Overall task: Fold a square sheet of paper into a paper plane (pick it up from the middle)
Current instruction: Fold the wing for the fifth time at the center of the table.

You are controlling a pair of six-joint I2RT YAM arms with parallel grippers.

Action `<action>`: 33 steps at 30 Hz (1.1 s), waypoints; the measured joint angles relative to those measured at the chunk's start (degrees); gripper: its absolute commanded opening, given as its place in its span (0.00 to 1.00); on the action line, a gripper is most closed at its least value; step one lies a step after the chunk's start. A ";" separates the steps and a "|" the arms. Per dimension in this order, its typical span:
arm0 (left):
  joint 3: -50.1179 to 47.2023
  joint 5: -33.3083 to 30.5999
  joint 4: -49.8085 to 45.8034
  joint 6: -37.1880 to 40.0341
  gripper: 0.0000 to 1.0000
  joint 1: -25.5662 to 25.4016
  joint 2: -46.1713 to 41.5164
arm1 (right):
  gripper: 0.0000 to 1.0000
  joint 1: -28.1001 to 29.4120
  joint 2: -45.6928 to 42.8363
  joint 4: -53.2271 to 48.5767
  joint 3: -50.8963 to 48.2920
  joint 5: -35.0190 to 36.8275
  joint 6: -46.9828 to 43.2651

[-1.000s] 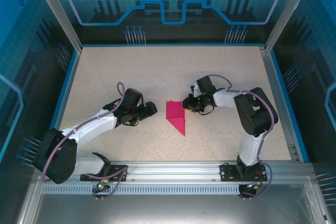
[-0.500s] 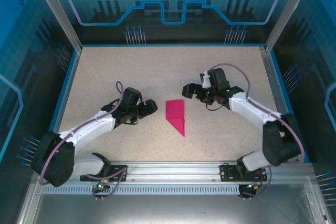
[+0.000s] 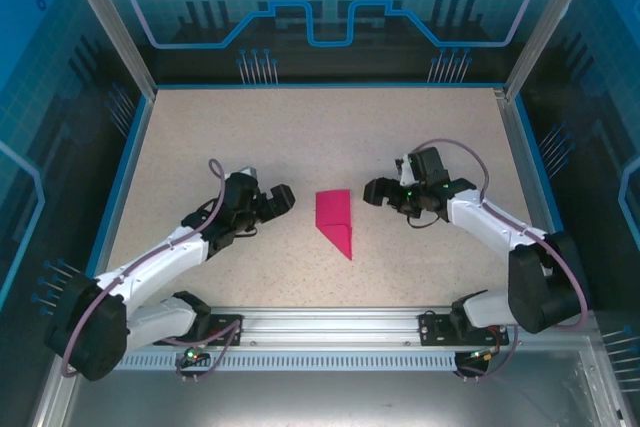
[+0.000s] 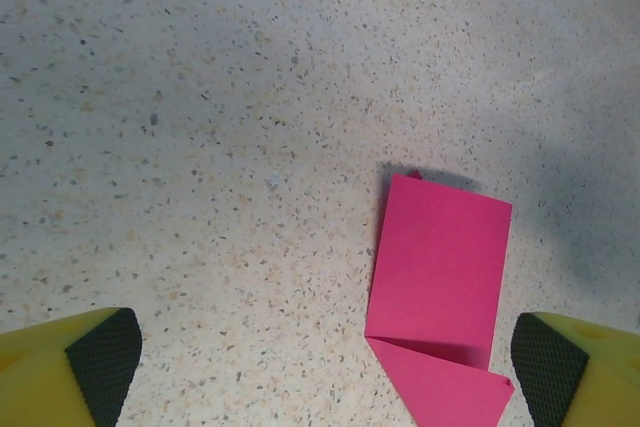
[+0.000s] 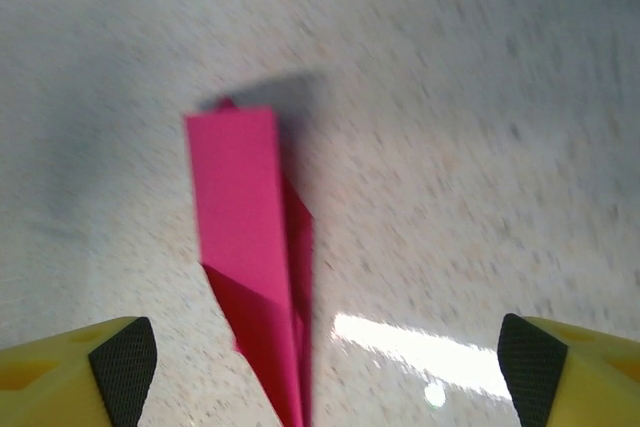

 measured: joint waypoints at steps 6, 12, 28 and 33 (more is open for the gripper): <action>-1.75 -0.52 -0.20 -0.52 0.99 0.15 -2.56 | 0.71 0.44 -1.09 -0.35 -1.22 -1.05 2.54; -1.75 0.85 0.17 -0.57 0.99 0.46 -1.14 | 0.47 5.57 -0.81 0.66 -1.05 -3.52 4.46; 0.55 8.41 0.98 -1.01 0.99 0.48 7.37 | 0.19 14.69 11.21 4.02 3.76 -4.94 6.34; 1.70 11.08 2.58 -0.94 0.99 0.48 9.16 | 0.19 14.69 13.70 4.37 6.03 -5.57 5.90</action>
